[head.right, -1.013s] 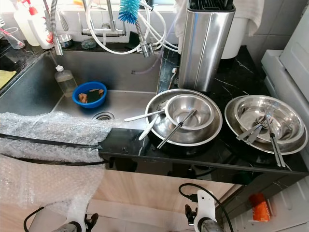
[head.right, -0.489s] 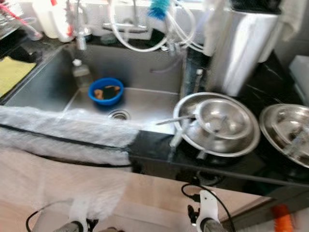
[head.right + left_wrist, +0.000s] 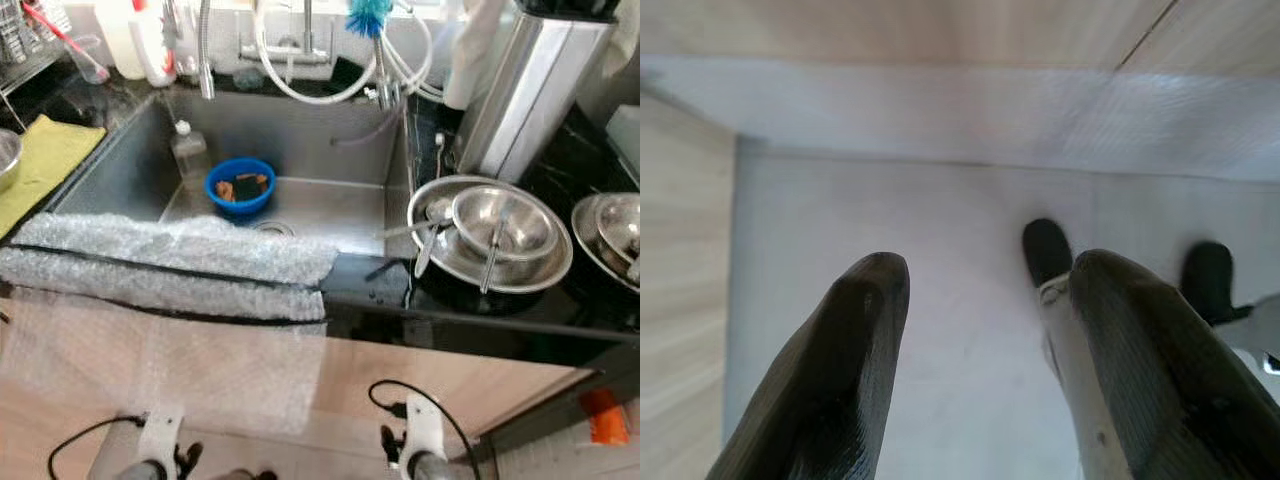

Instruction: Kitchen organization

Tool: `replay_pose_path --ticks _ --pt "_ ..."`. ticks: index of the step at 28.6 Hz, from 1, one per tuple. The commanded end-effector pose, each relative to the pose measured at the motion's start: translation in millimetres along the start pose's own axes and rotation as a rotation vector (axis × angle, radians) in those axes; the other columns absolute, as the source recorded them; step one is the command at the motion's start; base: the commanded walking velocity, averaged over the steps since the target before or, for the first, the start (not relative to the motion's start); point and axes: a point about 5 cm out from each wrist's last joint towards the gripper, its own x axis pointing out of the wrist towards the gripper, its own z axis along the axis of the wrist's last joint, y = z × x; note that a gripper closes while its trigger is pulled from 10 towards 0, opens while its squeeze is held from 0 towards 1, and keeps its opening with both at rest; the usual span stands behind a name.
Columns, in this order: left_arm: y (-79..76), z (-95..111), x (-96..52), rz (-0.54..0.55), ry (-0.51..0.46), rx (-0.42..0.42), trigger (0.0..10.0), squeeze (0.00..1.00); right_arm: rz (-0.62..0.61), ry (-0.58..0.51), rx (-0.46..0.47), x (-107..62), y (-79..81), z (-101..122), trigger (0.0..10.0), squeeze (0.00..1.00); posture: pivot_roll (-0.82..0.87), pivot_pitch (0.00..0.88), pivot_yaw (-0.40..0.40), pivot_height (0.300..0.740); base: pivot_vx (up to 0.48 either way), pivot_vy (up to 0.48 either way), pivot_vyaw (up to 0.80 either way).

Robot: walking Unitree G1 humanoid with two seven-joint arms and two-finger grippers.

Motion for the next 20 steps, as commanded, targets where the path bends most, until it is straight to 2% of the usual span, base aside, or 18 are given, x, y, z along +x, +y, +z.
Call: replay_pose_path --ticks 1,20 --pt "-2.2 -8.3 -1.7 -0.011 0.029 0.002 10.0 0.0 -0.006 0.016 -0.002 -1.0 -1.9 -4.8 10.0 0.0 0.02 0.127 0.023 0.74 0.0 0.0 0.0" --pt "-4.9 -4.4 -0.4 -0.027 0.024 0.034 10.0 0.0 -0.01 0.013 0.009 -0.9 -1.3 -4.7 10.0 0.0 0.02 0.123 0.029 0.74 0.0 0.0 0.0"
